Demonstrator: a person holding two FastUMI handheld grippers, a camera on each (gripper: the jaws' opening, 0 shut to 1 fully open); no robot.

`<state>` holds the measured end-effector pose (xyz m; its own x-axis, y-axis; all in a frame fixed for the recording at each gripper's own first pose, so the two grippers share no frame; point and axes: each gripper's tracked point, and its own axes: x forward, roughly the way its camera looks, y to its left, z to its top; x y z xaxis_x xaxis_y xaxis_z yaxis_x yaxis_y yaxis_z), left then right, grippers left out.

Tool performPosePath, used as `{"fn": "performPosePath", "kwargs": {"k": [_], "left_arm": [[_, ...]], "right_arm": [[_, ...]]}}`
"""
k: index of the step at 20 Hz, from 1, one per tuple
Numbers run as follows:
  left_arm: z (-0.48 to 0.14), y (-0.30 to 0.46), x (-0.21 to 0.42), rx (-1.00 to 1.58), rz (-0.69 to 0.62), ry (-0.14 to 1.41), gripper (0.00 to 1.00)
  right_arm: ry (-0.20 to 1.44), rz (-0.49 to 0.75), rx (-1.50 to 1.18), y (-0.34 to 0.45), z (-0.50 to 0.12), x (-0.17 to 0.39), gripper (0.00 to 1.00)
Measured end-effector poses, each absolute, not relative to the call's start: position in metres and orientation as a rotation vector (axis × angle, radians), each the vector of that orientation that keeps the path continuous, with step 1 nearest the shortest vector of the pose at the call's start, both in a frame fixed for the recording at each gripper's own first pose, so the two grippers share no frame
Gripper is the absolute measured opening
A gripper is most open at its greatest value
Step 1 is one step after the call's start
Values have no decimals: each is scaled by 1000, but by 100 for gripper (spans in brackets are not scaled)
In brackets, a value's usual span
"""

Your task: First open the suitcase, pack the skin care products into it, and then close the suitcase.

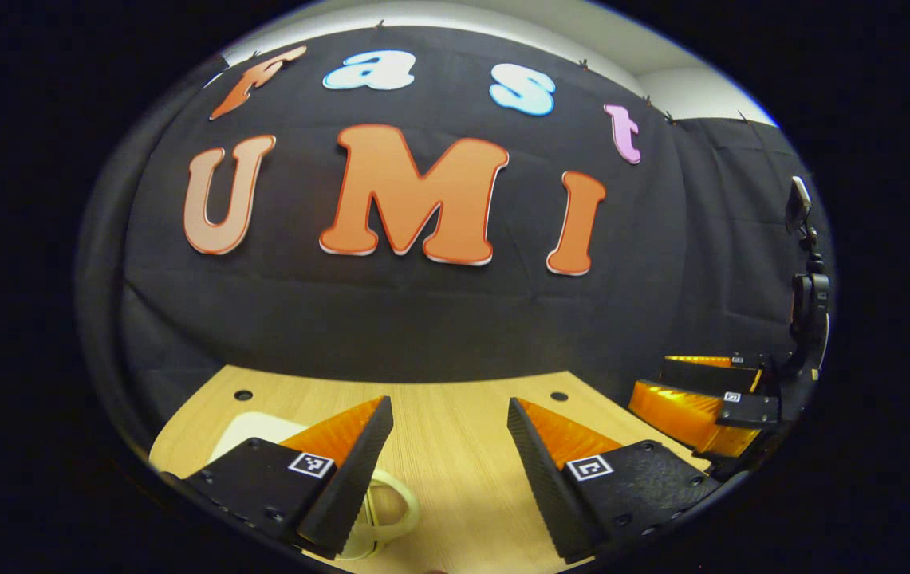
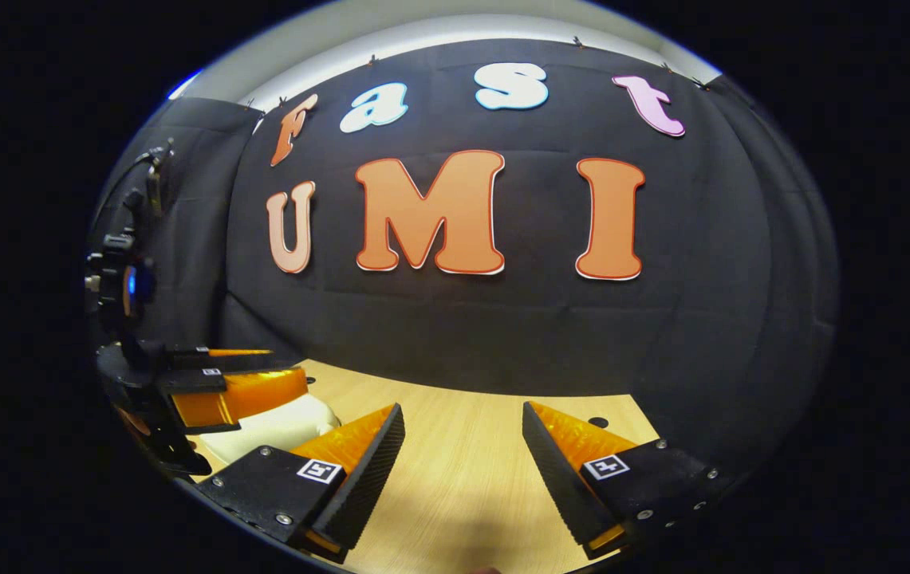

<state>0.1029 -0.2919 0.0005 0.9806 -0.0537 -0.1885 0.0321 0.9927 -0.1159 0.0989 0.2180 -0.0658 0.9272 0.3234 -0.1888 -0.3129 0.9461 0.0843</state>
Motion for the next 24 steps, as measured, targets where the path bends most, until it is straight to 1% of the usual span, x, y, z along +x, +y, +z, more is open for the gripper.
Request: {"fn": "performPosePath", "kwargs": {"k": [2, 10, 15, 24], "left_arm": [[3, -295, 97, -106, -17, 175, 96], [20, -303, 76, -99, 95, 81, 97], [10, -318, 70, -88, 96, 88, 97], [7, -335, 71, -53, 86, 87, 97]], "right_arm": [[174, 320, 67, 218, -55, 99, 94], [68, 303, 51, 207, -36, 88, 94], [61, 322, 44, 206, -39, 79, 94], [60, 309, 36, 185, -42, 71, 94]]}}
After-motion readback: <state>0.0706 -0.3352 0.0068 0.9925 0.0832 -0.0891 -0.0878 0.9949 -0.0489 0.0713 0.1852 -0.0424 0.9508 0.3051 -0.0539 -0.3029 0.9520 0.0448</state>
